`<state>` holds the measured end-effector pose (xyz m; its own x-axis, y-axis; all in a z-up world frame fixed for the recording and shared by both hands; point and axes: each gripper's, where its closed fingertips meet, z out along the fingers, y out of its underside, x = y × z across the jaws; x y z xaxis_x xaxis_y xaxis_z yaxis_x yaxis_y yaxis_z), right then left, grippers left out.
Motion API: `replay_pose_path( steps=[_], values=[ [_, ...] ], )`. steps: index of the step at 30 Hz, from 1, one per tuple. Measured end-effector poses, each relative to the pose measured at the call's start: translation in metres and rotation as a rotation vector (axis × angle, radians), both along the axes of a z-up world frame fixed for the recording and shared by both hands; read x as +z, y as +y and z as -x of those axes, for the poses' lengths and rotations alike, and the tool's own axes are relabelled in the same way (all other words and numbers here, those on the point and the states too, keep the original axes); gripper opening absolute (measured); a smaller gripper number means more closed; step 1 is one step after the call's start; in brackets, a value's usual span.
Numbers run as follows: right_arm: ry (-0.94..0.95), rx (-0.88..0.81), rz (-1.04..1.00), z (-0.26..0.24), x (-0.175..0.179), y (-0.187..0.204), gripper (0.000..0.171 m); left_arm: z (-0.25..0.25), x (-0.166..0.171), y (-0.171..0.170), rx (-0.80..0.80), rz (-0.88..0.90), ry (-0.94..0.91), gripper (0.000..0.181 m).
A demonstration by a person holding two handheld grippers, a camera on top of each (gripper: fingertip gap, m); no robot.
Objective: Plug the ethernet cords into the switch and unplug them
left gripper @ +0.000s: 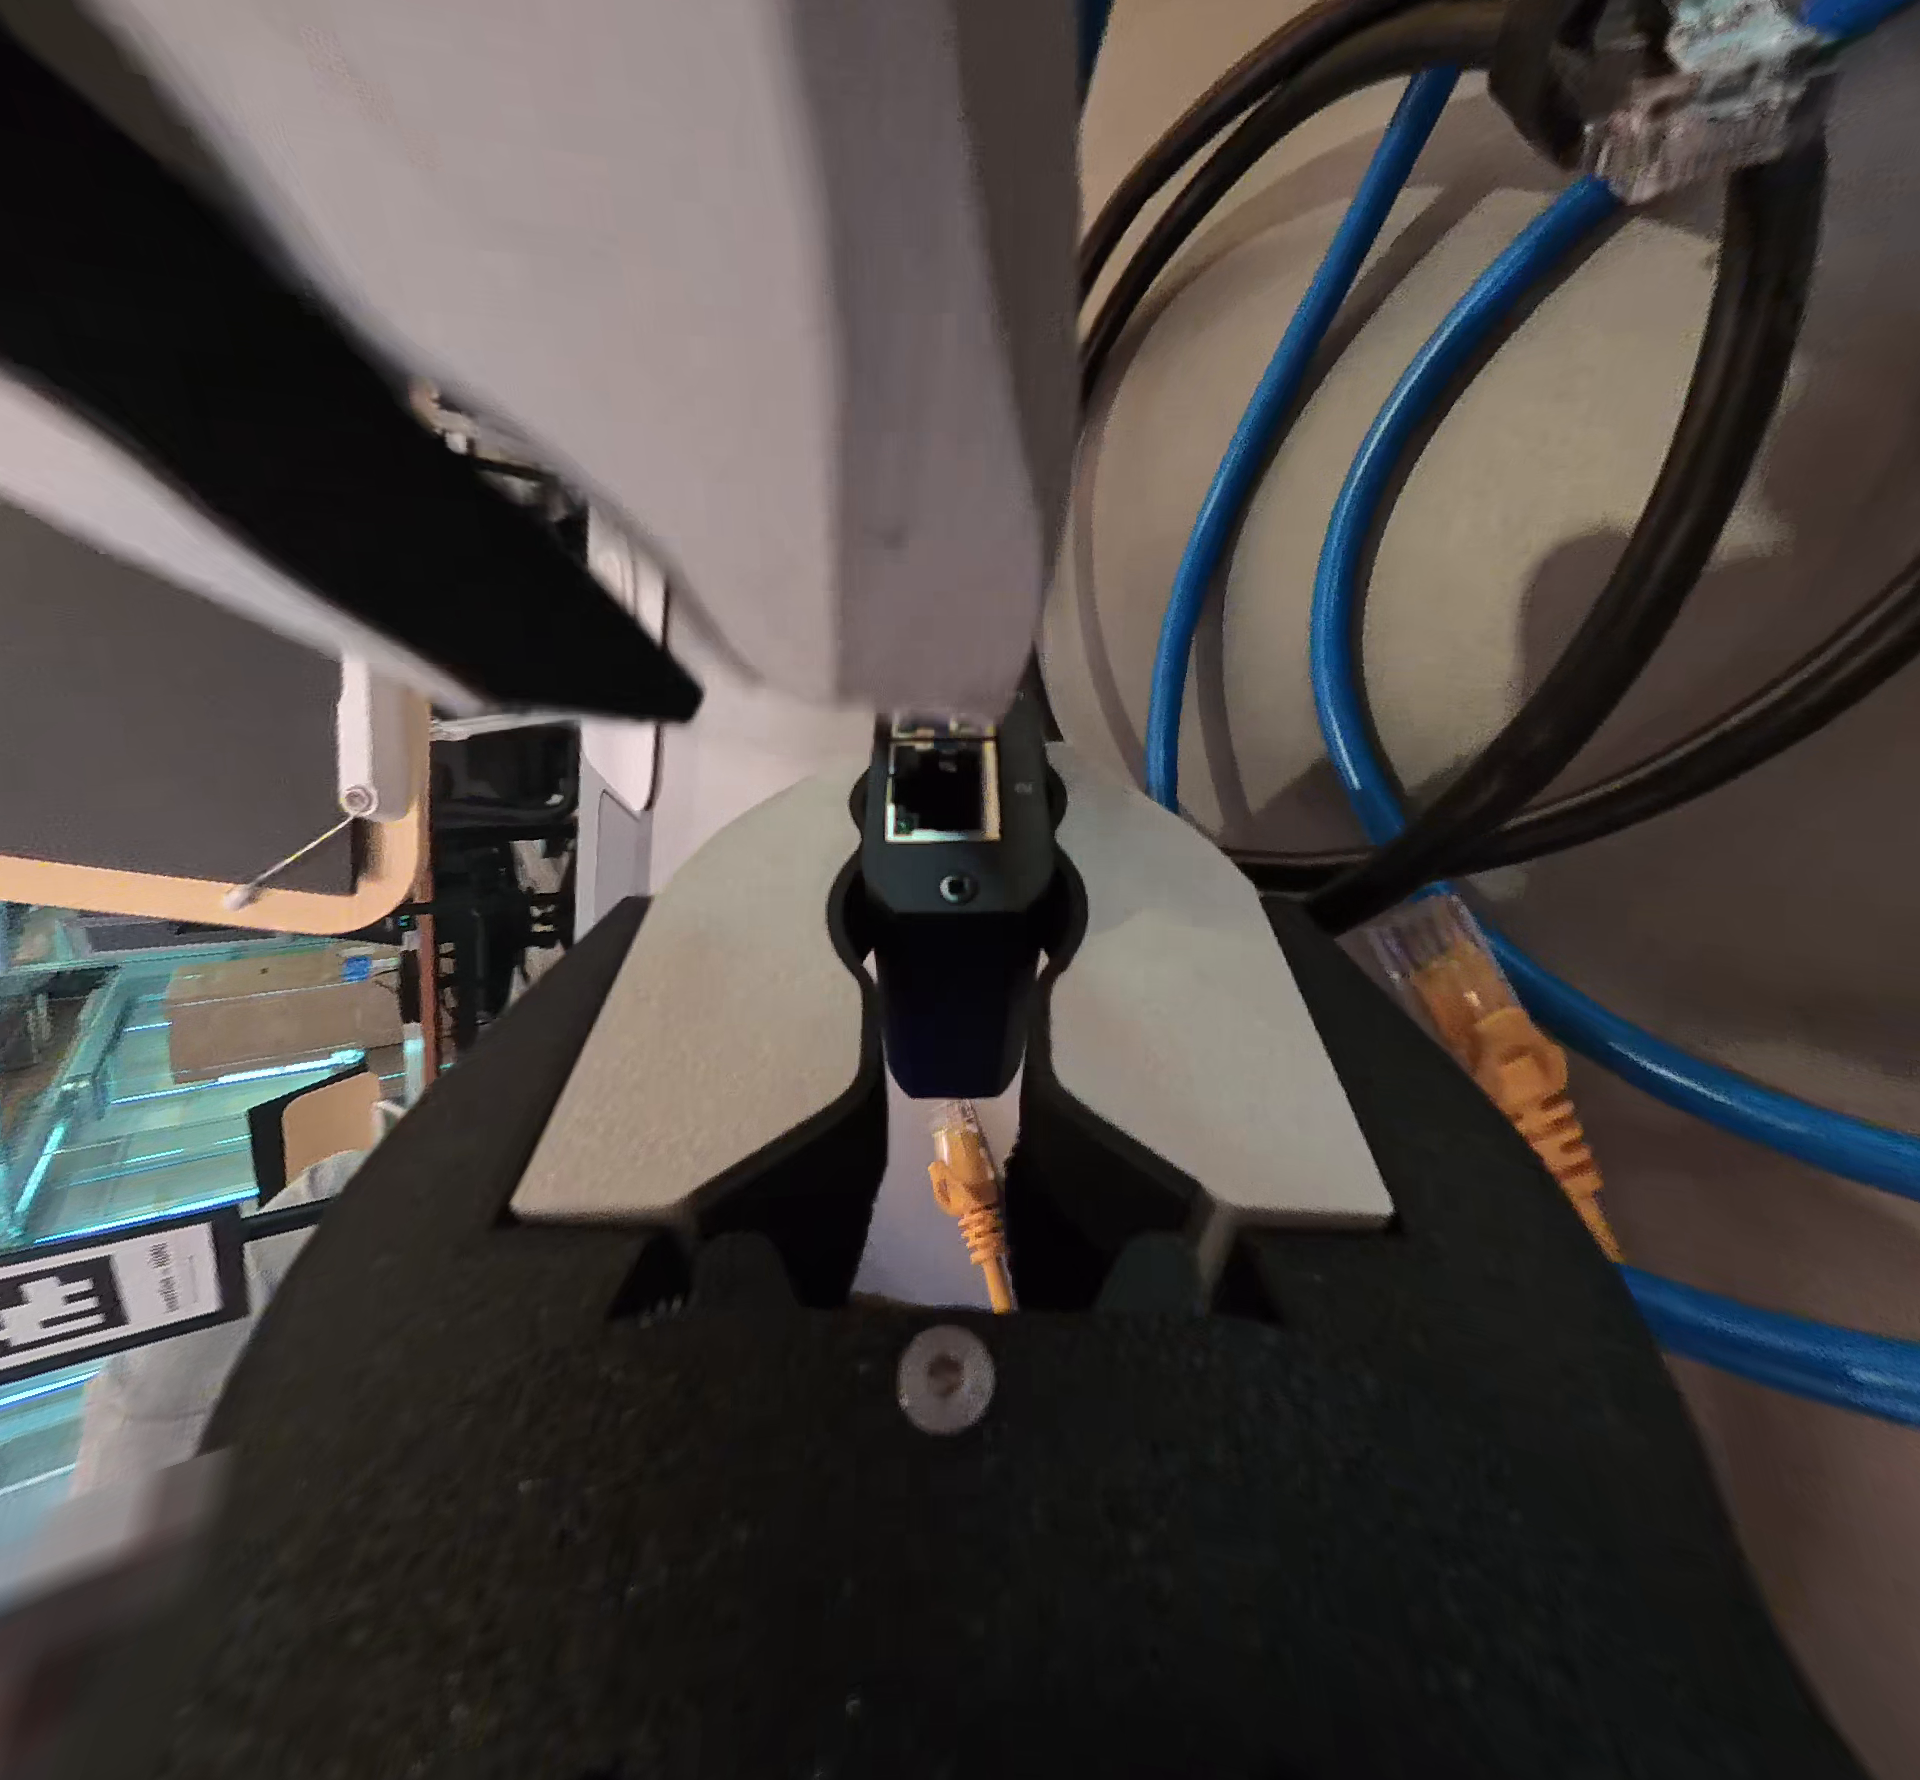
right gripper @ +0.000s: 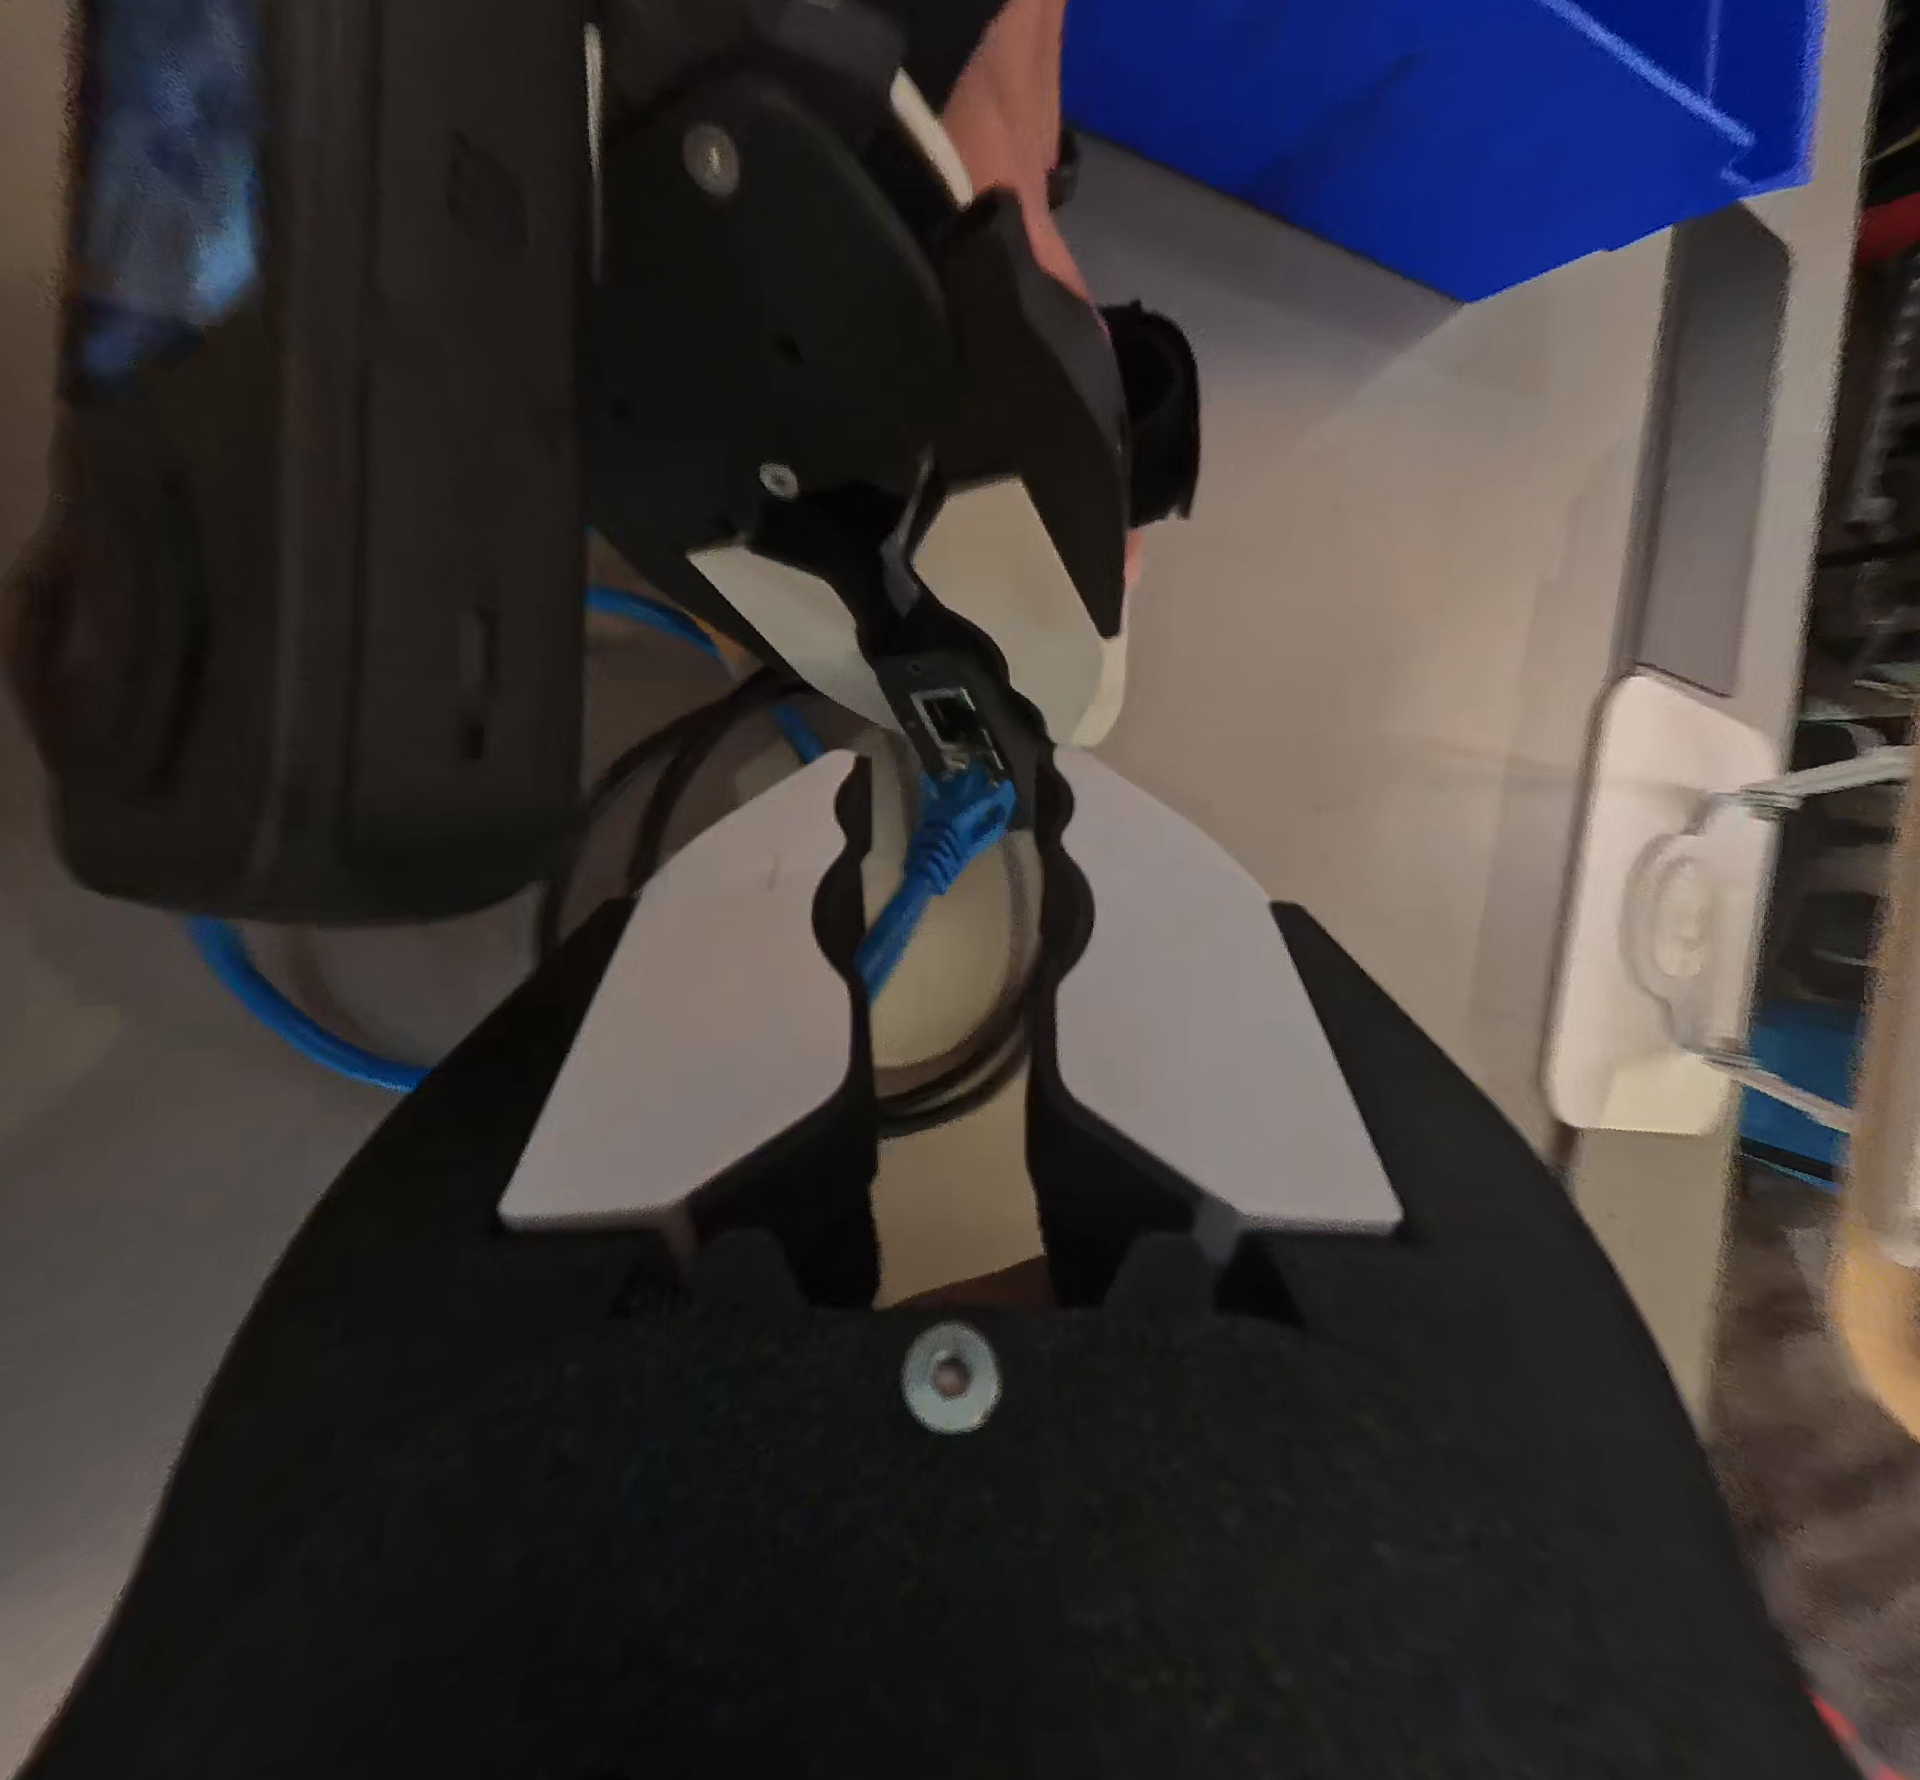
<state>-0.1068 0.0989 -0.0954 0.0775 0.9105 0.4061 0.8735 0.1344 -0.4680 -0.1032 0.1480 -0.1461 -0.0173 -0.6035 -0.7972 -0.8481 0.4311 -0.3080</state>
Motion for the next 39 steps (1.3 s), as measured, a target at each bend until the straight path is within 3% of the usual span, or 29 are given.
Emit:
replay_pose_path(
  steps=[3,7,10,14,18,27,29,39],
  values=[
    [0.069,-0.019,0.07,0.008,0.009,-0.006,0.032,0.0,-0.001,-0.001,-0.001,-0.029,0.01,0.025],
    [0.026,-0.071,0.178,-0.001,-0.011,-0.008,0.039,-0.003,0.005,-0.005,-0.018,-0.007,-0.033,0.025],
    [-0.103,-0.038,-0.059,-0.009,-0.019,0.007,0.024,-0.008,0.012,-0.015,-0.055,0.067,-0.106,0.026],
    [-0.043,0.004,-0.209,-0.005,-0.005,0.01,0.011,-0.005,0.011,-0.012,-0.05,0.072,-0.104,0.025],
    [-0.007,0.003,-0.208,-0.008,-0.002,0.009,0.015,-0.005,0.015,-0.014,-0.068,0.045,-0.118,0.025],
    [-0.183,0.002,-0.206,-0.02,-0.024,0.016,0.023,-0.005,0.012,-0.01,-0.057,-0.007,-0.094,0.026],
    [-0.109,0.02,-0.213,-0.013,-0.017,0.012,0.019,-0.005,0.013,-0.009,-0.058,-0.022,-0.096,0.026],
    [-0.108,0.066,-0.241,-0.015,-0.016,0.012,0.019,-0.006,0.016,-0.012,-0.072,-0.041,-0.105,0.026]
  ],
)
